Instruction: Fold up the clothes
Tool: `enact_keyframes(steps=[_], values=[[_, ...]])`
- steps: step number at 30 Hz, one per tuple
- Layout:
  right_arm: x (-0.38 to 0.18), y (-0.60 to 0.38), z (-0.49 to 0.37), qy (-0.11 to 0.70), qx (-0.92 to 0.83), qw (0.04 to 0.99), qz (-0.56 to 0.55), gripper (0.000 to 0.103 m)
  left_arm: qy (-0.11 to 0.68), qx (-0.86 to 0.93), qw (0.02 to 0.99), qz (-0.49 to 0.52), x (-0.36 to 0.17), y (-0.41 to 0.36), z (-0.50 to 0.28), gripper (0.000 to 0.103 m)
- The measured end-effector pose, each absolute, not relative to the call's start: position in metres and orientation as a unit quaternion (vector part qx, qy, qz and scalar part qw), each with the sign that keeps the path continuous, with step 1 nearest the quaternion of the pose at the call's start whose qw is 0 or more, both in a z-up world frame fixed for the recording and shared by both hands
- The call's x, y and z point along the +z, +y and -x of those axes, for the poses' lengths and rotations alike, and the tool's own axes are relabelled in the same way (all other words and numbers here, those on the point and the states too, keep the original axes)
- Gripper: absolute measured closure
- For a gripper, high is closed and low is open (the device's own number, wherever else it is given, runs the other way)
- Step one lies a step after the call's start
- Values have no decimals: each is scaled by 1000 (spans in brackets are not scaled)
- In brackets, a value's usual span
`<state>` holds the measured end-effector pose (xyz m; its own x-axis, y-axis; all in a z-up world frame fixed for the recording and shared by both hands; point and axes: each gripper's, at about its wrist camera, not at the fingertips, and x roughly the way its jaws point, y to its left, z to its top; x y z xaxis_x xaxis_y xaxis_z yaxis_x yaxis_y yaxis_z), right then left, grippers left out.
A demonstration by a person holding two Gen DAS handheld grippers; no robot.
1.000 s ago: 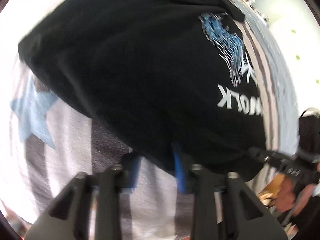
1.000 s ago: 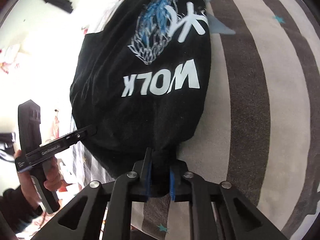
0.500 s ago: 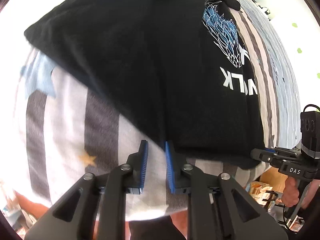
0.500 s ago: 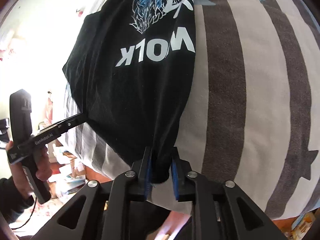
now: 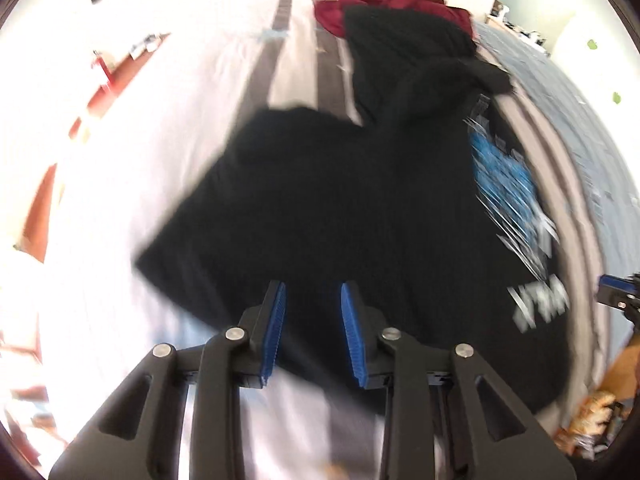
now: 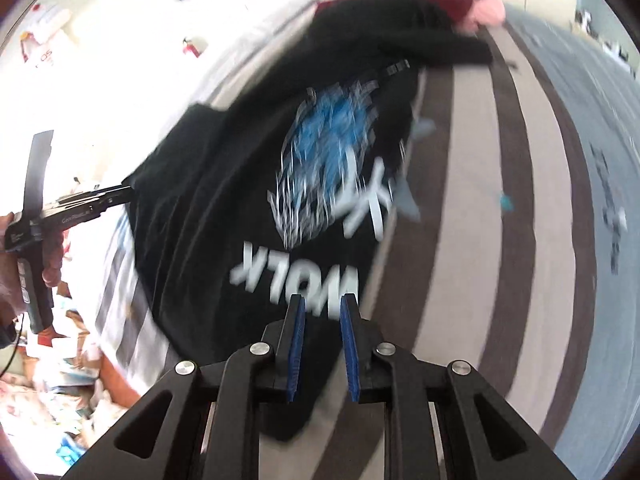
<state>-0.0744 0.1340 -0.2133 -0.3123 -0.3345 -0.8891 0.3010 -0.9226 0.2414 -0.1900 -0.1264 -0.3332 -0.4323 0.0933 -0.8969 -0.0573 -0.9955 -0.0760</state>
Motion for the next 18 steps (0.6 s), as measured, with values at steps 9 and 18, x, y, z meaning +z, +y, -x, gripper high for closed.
enact_keyframes(steps=[9,18], values=[[-241,80,161,-28,-844,153,-514,85,0,829,-16,559,-393,-168,236,77],[-284,109,121,-32,-805,128,-578,88,-3,814,-43,579,-381,-215,207,75]])
